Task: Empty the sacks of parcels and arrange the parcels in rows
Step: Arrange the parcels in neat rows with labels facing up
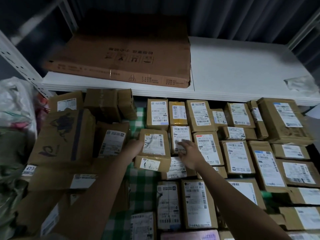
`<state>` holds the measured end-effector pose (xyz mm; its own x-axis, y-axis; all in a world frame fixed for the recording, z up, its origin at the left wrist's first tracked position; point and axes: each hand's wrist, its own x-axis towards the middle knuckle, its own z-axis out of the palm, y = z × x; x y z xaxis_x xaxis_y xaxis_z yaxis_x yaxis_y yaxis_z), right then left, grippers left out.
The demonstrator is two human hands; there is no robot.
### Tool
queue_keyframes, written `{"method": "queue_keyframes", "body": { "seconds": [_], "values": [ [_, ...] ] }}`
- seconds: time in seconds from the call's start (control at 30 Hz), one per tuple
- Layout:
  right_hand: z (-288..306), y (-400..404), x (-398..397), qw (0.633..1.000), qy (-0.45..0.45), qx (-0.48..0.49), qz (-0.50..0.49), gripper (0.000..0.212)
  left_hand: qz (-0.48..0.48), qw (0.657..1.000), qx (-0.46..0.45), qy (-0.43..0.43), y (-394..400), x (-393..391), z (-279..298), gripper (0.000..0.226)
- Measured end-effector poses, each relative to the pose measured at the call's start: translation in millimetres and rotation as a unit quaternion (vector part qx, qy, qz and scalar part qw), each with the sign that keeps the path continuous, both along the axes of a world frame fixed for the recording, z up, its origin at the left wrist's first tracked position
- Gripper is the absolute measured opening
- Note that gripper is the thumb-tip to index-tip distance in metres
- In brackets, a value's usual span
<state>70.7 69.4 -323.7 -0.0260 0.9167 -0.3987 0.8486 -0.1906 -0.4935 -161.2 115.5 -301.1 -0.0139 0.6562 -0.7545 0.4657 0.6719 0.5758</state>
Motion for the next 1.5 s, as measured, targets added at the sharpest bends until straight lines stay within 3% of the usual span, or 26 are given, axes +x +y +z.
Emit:
{"method": "queue_keyframes", "body": {
  "seconds": [0.17, 0.27, 0.37, 0.57, 0.77, 0.87, 1.2, 1.27, 1.4, 1.5],
  "values": [
    [25, -12, -11, 0.987, 0.125, 0.086, -0.050, 0.033, -0.007, 0.997, 0.079, -0.006, -10, -1, 27, 0.023],
    [57, -21, -28, 0.954, 0.276, -0.014, -0.116, 0.039, -0.020, 0.993, 0.119, -0.008, -24, -1, 43, 0.031],
    [67, -27, -38, 0.925, 0.340, -0.097, -0.139, 0.049, -0.051, 0.989, 0.138, 0.031, -41, -5, 48, 0.048],
    [56, -48, -48, 0.904, 0.369, -0.168, -0.136, 0.055, -0.070, 0.991, 0.115, 0.004, -84, -20, 53, 0.054],
    [55, -55, -53, 0.886, 0.415, -0.145, -0.148, 0.052, -0.037, 0.990, 0.129, 0.044, -107, -19, 51, 0.054],
    [55, -56, -52, 0.885, 0.422, -0.119, -0.159, 0.043, -0.002, 0.990, 0.140, 0.013, -113, -18, 53, 0.053],
    [58, -31, -45, 0.861, 0.440, -0.047, -0.251, 0.061, -0.009, 0.978, 0.199, 0.067, -113, -22, 61, 0.045],
    [64, -25, -49, 0.848, 0.465, -0.048, -0.250, 0.054, 0.025, 0.970, 0.239, 0.042, -114, -23, 70, 0.042],
    [85, -12, -74, 0.858, 0.476, -0.032, -0.190, 0.072, 0.097, 0.958, 0.268, -0.029, -109, -31, 99, 0.051],
    [107, 1, -106, 0.873, 0.470, -0.006, -0.130, 0.059, 0.137, 0.943, 0.289, -0.091, -101, -50, 115, 0.057]
  ]
}}
